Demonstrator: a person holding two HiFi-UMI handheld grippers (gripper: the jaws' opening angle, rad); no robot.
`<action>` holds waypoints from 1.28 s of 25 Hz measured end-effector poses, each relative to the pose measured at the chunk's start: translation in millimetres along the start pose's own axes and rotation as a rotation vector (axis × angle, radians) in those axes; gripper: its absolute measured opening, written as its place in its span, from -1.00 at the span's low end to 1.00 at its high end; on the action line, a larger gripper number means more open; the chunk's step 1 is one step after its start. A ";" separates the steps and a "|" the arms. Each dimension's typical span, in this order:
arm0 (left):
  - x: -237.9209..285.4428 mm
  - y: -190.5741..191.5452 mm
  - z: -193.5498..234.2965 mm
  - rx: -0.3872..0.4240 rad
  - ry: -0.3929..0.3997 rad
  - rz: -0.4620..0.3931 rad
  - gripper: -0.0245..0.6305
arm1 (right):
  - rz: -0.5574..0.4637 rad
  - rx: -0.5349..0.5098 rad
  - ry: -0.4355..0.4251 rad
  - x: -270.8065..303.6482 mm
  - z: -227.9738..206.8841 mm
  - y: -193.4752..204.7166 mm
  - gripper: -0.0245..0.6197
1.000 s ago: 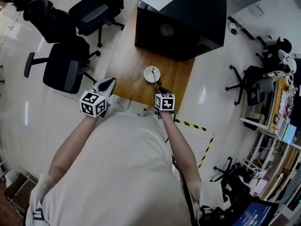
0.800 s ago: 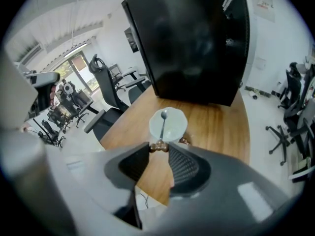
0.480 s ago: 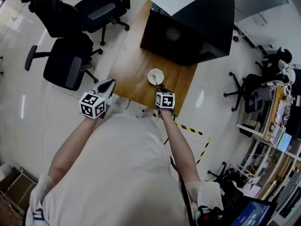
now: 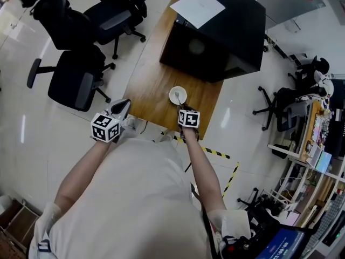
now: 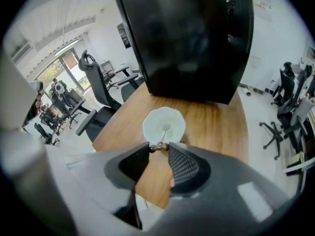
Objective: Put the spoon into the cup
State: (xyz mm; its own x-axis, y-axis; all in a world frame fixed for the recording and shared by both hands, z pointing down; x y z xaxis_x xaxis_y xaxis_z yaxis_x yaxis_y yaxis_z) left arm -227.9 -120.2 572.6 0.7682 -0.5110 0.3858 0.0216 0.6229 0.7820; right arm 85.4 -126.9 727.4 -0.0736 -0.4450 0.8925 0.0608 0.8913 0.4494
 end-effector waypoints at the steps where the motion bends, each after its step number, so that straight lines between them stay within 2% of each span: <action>1: 0.0 -1.4 1.4 0.003 0.003 0.003 -0.93 | 0.000 0.003 0.001 0.1 1.4 -0.5 -0.54; 12: 11.1 -18.6 7.1 0.064 0.046 0.018 -0.93 | 0.017 0.063 0.026 9.0 0.5 0.8 -0.54; 18: 12.0 -15.4 13.4 0.082 0.059 0.033 -0.93 | 0.013 0.087 0.032 12.7 -1.6 3.7 -0.54; 28: 9.2 -26.6 27.6 0.146 0.145 0.095 -0.93 | -0.049 0.216 0.012 11.9 4.7 11.6 -0.53; 29: 9.2 -27.2 27.4 0.153 0.156 0.101 -0.93 | -0.062 0.222 0.006 10.7 4.4 12.7 -0.50; 31: 8.4 -28.5 28.4 0.163 0.173 0.112 -0.93 | -0.094 0.240 -0.011 6.7 3.9 14.1 -0.26; 32: 7.5 -29.0 30.2 0.164 0.178 0.117 -0.93 | -0.109 0.256 -0.014 4.1 3.2 15.1 -0.20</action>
State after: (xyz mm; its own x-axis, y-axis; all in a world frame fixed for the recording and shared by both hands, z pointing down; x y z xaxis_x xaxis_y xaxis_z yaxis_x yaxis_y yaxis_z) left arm -242.1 -160.0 567.6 0.8602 -0.3198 0.3972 -0.1667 0.5598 0.8117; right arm 82.9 -115.0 737.8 -0.0794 -0.5395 0.8382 -0.2011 0.8323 0.5166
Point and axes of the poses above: the fingertips, and each gripper's own axes: x forward along the fingers, z to its left, y out of its underside, the point moved 5 cm from there along -x, backward along the fingers, and after that the axes turned 8 degrees about y, right-handed, at the moved point
